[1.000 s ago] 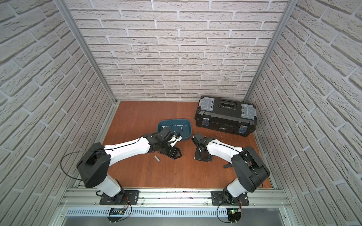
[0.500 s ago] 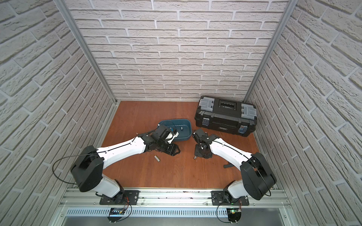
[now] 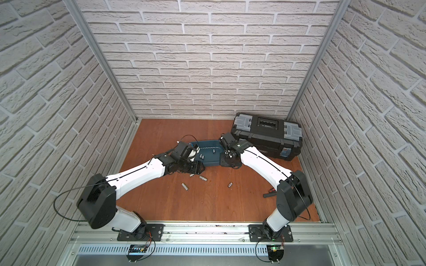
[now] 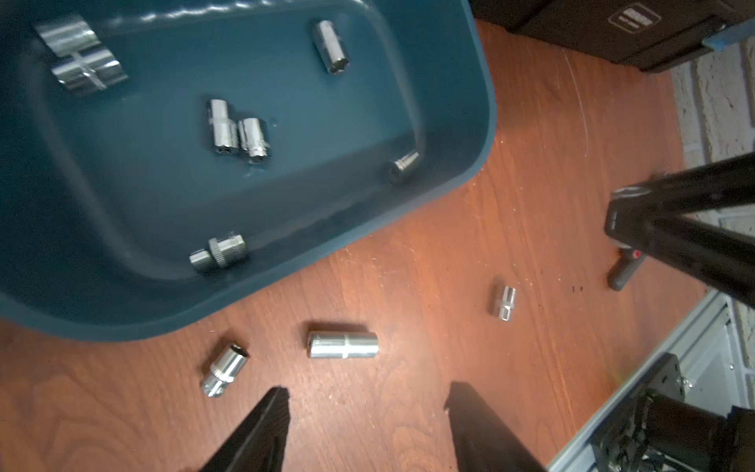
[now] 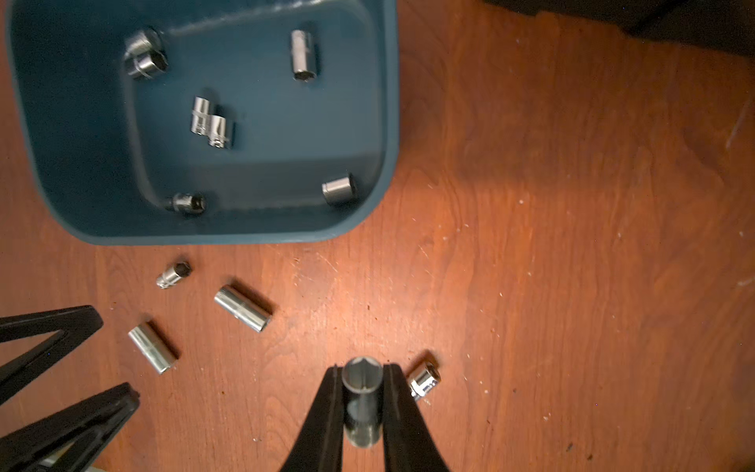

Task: Put the socket on the desktop into the storage box
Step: Pick up the socket head from the center of the board, then place the socket head in the storage box.

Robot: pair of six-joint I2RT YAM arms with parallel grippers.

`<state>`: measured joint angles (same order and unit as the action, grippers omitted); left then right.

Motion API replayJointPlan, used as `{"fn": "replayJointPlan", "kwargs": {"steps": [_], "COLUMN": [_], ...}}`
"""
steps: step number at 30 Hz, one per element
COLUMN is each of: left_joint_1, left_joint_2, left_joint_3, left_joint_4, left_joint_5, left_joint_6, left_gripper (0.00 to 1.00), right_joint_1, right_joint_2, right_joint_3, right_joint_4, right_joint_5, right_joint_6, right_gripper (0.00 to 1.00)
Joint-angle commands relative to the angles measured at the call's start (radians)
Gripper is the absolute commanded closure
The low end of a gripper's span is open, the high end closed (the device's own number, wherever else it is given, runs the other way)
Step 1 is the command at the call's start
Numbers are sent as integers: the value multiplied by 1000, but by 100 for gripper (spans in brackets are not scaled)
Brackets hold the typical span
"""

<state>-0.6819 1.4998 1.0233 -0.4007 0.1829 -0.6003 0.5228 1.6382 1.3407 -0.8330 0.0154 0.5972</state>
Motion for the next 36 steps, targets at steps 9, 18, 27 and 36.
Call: {"fn": "replayJointPlan", "kwargs": {"steps": [9, 18, 27, 36], "left_joint_1": [49, 65, 75, 79], "left_joint_2": [-44, -71, -100, -144], "left_joint_3": [-9, -36, -76, -134], "left_joint_4": [-14, -49, -62, -70], "left_joint_5": [-84, -152, -165, -181], "left_joint_6": [-69, -101, -112, -142], "left_gripper": [33, 33, 33, 33], "right_joint_1": [-17, -22, -23, -23], "right_joint_2": [231, 387, 484, 581], "right_joint_3": [267, 385, 450, 531], "right_joint_4": [-47, -39, -39, -50], "right_joint_5": [-103, -158, -177, -184], "right_joint_6": [-121, -120, -114, -111], "right_gripper": [82, 82, 82, 81]}}
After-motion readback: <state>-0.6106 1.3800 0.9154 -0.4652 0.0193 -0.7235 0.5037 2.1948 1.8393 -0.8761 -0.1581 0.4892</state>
